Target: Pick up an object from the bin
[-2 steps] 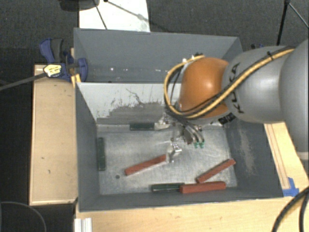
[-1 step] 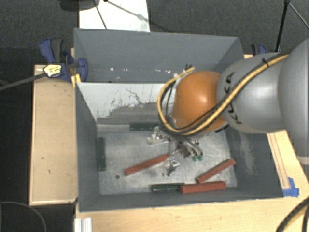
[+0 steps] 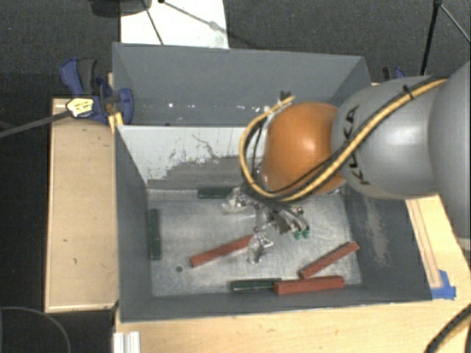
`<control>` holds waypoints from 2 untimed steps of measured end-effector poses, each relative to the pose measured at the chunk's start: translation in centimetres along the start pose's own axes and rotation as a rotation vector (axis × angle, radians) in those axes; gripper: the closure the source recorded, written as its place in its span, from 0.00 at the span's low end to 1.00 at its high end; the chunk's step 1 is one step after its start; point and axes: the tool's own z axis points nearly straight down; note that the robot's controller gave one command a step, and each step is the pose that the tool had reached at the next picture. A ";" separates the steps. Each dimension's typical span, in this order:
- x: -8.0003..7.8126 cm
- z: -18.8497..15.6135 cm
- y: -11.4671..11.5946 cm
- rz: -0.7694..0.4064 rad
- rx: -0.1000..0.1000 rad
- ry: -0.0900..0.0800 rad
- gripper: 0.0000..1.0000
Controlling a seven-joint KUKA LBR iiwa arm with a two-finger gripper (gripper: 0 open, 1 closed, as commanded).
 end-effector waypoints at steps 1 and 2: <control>0.8 5.6 0.8 0.013 -0.001 0.003 0.00; -0.1 5.3 0.4 -0.051 -0.003 -0.003 1.00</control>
Offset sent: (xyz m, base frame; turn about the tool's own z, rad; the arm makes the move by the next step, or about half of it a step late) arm -0.0024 0.0017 -0.0579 -0.0516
